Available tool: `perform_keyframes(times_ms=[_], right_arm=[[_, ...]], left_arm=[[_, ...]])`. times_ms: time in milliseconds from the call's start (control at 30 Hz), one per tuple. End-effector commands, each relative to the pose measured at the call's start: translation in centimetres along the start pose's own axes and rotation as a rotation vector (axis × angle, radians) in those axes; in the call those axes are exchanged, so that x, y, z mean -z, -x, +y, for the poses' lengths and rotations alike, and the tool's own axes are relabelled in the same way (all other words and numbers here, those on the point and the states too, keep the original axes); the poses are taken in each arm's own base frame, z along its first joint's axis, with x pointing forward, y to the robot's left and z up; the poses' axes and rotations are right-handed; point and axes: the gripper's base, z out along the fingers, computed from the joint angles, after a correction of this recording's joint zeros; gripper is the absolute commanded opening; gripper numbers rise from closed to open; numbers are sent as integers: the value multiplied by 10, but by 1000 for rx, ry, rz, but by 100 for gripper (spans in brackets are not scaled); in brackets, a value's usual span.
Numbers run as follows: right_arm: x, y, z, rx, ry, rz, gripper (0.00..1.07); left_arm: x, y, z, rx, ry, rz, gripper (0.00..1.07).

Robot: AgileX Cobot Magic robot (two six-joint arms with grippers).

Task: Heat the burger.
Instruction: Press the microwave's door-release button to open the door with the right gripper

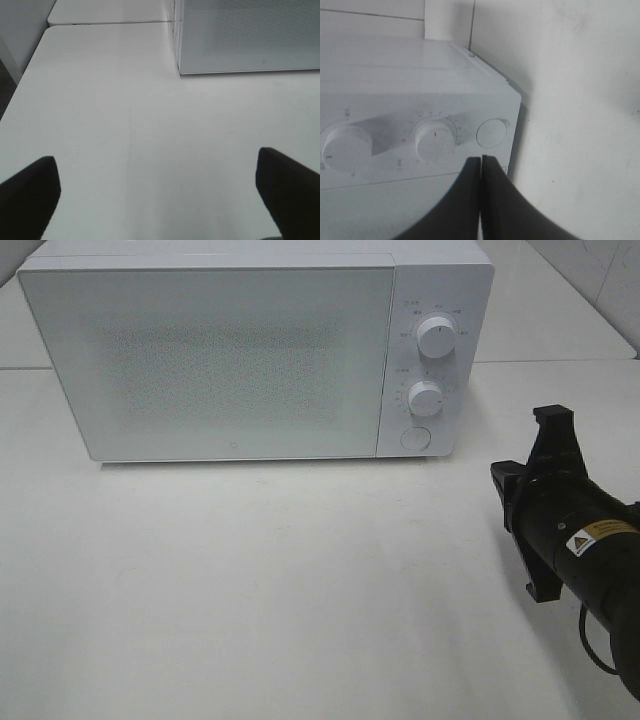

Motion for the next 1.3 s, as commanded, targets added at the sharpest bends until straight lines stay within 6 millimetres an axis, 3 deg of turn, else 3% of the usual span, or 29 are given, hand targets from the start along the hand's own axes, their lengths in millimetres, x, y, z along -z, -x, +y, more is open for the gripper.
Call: perform_keyframes(times_ms=[33, 333, 900, 1300], right_arm=[[-4, 1, 5, -38, 18, -44, 0], [-20, -10, 14, -3, 34, -57, 0], [-66, -41, 4, -72, -19, -74, 0], [-92, -48, -1, -104, -71, -79, 0]], left_arm=[[1, -1, 0, 3, 0, -9, 100], [1, -1, 0, 3, 0, -9, 100], [1, -1, 0, 3, 0, -9, 100], [1, -1, 0, 3, 0, -9, 100]])
